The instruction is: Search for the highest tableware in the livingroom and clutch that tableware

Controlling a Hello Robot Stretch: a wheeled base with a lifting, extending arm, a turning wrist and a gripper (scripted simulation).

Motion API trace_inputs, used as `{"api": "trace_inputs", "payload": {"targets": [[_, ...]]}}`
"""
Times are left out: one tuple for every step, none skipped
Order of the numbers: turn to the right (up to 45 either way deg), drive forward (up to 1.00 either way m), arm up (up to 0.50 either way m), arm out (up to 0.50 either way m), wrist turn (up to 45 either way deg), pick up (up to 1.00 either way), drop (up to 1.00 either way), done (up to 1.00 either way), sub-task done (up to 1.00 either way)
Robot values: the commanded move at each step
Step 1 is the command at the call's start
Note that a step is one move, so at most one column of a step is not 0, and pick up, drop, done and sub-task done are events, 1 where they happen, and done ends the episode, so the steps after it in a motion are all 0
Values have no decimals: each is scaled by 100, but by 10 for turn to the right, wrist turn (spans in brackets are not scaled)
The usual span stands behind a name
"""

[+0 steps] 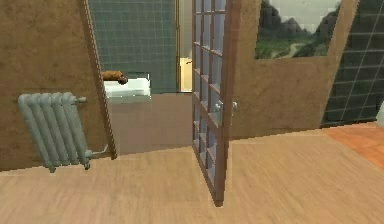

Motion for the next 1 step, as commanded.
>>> {"api": "trace_inputs", "payload": {"targets": [[0,0,0,0,300,0,0,0,0]]}}
